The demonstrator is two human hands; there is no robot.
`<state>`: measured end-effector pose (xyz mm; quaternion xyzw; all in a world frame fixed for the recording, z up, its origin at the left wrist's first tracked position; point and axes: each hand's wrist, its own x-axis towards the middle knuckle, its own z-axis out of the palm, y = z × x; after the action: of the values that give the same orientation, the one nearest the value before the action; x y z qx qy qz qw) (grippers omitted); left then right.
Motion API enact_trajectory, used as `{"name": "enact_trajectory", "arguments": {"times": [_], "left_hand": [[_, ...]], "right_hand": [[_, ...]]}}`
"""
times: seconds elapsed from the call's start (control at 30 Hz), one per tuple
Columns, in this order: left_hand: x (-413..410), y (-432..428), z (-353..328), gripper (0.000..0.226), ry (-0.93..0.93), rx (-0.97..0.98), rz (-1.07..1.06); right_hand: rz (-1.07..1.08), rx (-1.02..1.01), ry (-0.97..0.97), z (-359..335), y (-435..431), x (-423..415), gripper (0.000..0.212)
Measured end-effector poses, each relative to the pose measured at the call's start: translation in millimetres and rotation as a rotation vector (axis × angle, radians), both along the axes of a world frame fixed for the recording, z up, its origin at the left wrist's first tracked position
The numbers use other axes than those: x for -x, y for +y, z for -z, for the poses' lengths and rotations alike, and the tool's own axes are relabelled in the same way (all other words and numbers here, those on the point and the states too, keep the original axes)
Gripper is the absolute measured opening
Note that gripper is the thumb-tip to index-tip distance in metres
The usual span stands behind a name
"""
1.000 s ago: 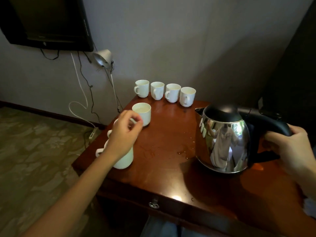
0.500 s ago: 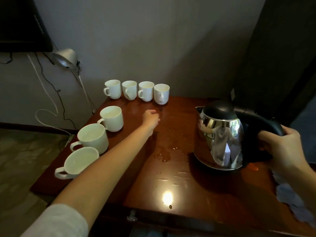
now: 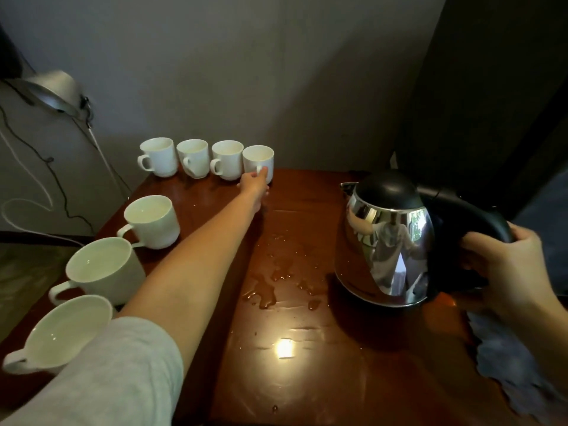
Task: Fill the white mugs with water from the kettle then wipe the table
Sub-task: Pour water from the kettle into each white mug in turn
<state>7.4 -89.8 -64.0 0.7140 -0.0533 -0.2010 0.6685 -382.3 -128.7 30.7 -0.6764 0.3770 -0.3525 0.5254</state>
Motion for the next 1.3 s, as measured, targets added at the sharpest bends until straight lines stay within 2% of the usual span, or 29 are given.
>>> {"name": "enact_trajectory", "arguments": {"times": [0.2,0.37,0.53,0.8,0.93,0.97,1.0,1.03,1.1,1.17,1.3], "left_hand": [[-14.3,-16.8,9.6,0.047,0.016,-0.041,-0.001],[-8.7,-16.3,10.9,0.038,0.034,-0.02,-0.04],[3.1,5.9,-0.5,0.02,0.076,0.065,-0.061],[75.9,98.7,-22.2,0.035,-0.076,0.203,0.008],[122.7,162.3,-19.1,0.036,-0.163,0.16,0.072],[132.2,175.2,-16.4,0.037,-0.172,0.134,0.083],[140.9,186.1,-12.9,0.037,-0.175,0.116,0.09],[147.3,194.5,-8.5,0.036,-0.174,0.105,0.095],[157.9,205.7,1.8,0.036,-0.179,0.076,0.111],[165.7,211.1,12.1,0.037,-0.179,0.051,0.124],[174.1,213.7,23.8,0.039,-0.166,0.081,0.117]], "right_hand": [[-0.028,0.017,-0.019,5.0,-3.2,-6.9,0.022],[-0.08,0.001,-0.068,14.0,-1.6,-8.9,0.024],[-0.111,0.018,-0.095,17.9,6.2,-13.9,0.026],[-0.186,0.043,-0.074,19.1,19.8,-7.1,0.023],[-0.201,0.051,-0.077,20.9,25.4,-3.9,0.025],[-0.214,0.051,-0.092,20.3,27.0,-2.7,0.023],[-0.236,0.041,-0.097,17.0,32.4,-1.7,0.012],[-0.251,0.036,-0.082,14.3,34.9,-0.6,0.013],[-0.288,0.035,-0.048,15.4,33.0,4.2,0.048],[-0.288,0.028,-0.039,14.7,34.4,4.8,0.058],[-0.253,0.048,-0.045,11.2,42.8,4.9,0.032]]}}
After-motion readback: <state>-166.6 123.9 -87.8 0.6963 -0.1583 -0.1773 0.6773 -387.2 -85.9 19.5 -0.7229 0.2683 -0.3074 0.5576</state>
